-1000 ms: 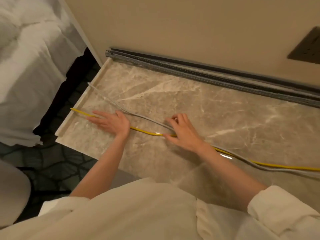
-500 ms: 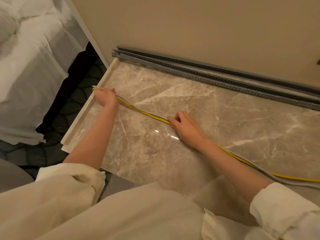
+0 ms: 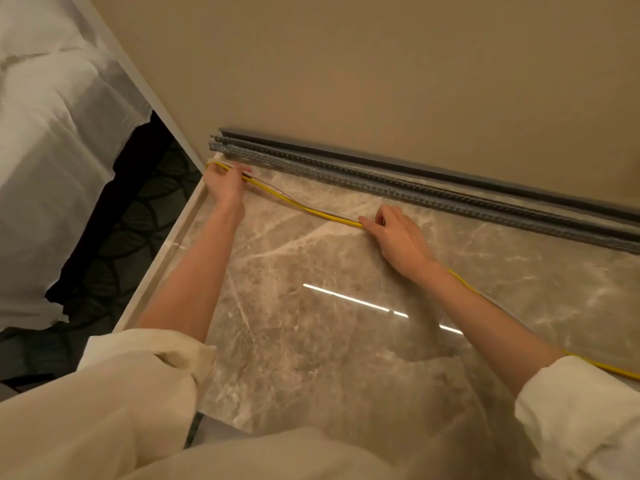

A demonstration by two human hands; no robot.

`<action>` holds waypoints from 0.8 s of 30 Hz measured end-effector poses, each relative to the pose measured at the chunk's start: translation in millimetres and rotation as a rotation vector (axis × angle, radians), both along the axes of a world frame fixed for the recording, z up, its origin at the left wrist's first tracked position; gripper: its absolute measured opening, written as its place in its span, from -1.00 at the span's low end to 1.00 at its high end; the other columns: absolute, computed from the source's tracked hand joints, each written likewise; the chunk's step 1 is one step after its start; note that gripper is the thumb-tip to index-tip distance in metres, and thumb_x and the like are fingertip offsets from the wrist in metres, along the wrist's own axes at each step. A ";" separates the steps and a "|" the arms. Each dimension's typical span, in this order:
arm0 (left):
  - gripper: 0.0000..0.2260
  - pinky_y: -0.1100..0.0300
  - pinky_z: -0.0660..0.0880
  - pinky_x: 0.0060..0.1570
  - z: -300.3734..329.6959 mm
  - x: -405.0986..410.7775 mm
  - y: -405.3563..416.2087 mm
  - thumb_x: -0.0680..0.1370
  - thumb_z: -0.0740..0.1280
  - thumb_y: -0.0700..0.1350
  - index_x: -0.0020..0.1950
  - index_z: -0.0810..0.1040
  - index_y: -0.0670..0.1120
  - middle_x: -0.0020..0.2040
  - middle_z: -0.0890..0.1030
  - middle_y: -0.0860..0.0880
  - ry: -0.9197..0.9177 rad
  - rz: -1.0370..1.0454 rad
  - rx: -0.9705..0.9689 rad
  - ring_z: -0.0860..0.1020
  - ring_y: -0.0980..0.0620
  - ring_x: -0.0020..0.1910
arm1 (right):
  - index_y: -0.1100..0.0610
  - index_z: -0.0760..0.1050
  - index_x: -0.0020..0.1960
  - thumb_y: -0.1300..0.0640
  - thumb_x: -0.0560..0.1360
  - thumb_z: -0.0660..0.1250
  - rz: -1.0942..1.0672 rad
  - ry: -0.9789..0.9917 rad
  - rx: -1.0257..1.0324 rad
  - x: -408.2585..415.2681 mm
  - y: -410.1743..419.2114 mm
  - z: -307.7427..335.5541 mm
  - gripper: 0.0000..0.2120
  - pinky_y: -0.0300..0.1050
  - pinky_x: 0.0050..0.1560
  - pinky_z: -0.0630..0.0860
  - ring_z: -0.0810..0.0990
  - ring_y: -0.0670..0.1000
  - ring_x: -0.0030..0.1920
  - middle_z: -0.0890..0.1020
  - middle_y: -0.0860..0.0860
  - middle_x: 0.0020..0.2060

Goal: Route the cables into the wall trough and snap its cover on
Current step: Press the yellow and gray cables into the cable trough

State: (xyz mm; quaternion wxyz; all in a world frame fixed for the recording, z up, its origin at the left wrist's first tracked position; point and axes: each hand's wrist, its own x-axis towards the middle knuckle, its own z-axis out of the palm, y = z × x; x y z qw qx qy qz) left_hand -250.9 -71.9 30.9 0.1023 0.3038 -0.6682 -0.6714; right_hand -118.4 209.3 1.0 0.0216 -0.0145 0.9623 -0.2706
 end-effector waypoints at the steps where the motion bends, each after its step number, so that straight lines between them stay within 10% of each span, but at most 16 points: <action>1: -0.88 0.19 0.60 -0.21 -1.3 -4.6 0.8 0.54 0.25 -0.35 -0.13 0.37 -0.17 -0.26 0.52 -0.05 0.008 -0.025 -0.006 0.59 0.08 -0.34 | 0.09 0.39 -0.13 -0.10 0.59 0.13 -0.013 0.002 -0.008 -5.2 1.8 0.9 -0.72 -0.13 -0.28 0.24 0.43 0.04 -0.22 0.49 0.03 -0.20; 7: -0.75 0.09 0.62 -0.09 -4.8 -15.9 4.7 0.54 0.26 -0.33 -0.27 0.32 -0.09 -0.28 0.49 -0.03 0.009 -0.063 -0.057 0.63 0.08 -0.31 | 0.09 0.33 -0.22 -0.17 0.56 0.15 -0.112 -0.011 -0.068 -24.5 6.3 8.4 -0.65 -0.14 -0.33 0.18 0.36 -0.04 -0.30 0.41 -0.04 -0.30; 12: -0.90 -0.13 0.56 0.11 -4.1 -3.2 10.8 0.54 0.25 -0.27 0.04 0.39 -0.20 -0.01 0.54 -0.21 -0.016 -0.169 -0.184 0.58 -0.15 0.02 | 0.04 0.32 -0.21 -0.22 0.56 0.09 -0.098 -0.014 -0.083 -19.4 11.8 7.0 -0.64 -0.24 -0.34 0.23 0.41 -0.07 -0.29 0.43 -0.06 -0.29; 16: -0.66 0.00 0.42 0.21 -4.4 25.8 38.8 0.52 0.25 -0.21 0.29 0.37 -0.21 0.23 0.46 -0.28 -0.065 -0.304 -0.627 0.46 -0.21 0.19 | -0.06 0.36 0.10 -0.08 0.61 0.07 -0.006 0.016 0.015 3.4 23.9 4.1 -0.83 -0.07 -0.11 0.39 0.46 0.08 -0.06 0.48 0.03 -0.06; 24: -0.54 -0.09 0.23 0.39 -11.2 113.2 117.1 0.45 0.32 -0.17 0.34 0.36 -0.24 0.37 0.30 -0.33 0.218 -0.772 -1.123 0.26 -0.29 0.38 | 0.21 0.20 0.46 0.10 0.51 0.31 0.114 0.136 0.376 105.8 111.2 9.9 -0.42 0.08 0.10 0.50 0.50 0.24 0.09 0.47 0.23 0.15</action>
